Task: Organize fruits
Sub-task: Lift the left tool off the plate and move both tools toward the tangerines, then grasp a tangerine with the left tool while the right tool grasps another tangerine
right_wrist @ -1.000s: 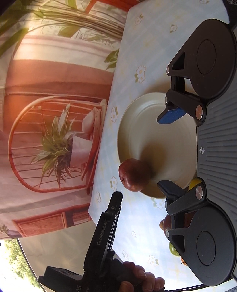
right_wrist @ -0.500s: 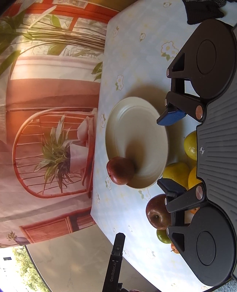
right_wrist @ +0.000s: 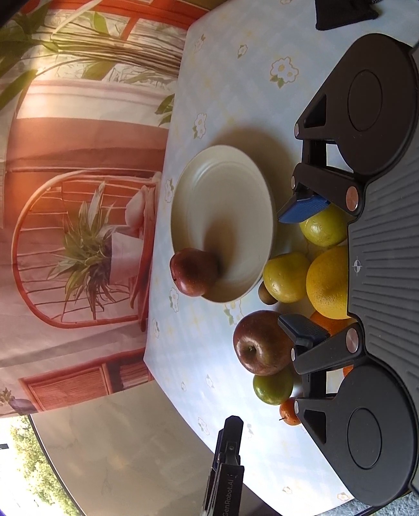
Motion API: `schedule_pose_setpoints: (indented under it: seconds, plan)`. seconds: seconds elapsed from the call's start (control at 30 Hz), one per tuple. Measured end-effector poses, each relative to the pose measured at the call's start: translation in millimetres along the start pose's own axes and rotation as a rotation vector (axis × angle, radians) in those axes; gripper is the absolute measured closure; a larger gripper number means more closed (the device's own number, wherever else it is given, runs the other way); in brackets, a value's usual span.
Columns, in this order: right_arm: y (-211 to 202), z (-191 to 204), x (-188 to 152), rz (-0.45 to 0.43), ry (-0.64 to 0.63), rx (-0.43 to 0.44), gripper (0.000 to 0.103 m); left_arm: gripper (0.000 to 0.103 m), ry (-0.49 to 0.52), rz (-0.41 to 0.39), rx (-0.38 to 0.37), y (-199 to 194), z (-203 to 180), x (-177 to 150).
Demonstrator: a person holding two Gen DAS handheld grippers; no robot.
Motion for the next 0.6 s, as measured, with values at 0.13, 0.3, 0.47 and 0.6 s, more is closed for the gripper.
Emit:
schedule_pose_setpoints:
  seconds: [0.13, 0.3, 0.47, 0.6]
  plan:
    - [-1.7, 5.6, -2.9, 0.010, -0.006, 0.006, 0.043, 0.067, -0.006, 0.010, -0.022, -2.8, -4.2, -10.5]
    - [1.0, 14.6, -5.6, 0.029, -0.020, 0.021, 0.043, 0.067, -0.018, 0.029, -0.029, -1.6, 0.7, -19.7]
    - [7.6, 25.7, -8.0, 0.055, -0.040, 0.038, 0.043, 0.067, -0.029, 0.061, -0.055, 1.6, 6.0, -35.8]
    - [12.8, 32.6, -10.6, 0.080, -0.058, 0.053, 0.045, 0.066, -0.014, 0.071, -0.084, 3.3, 2.3, -47.7]
Point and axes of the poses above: each gripper's, at about its wrist camera, not at the fingertips, and y roughly the way its jaws point, z to its left, x to its top, the point moved 10 cm from there along y, roughly the way its jaws point, and after that the axes turned 12 degrees about x, right-handed, at the moved point
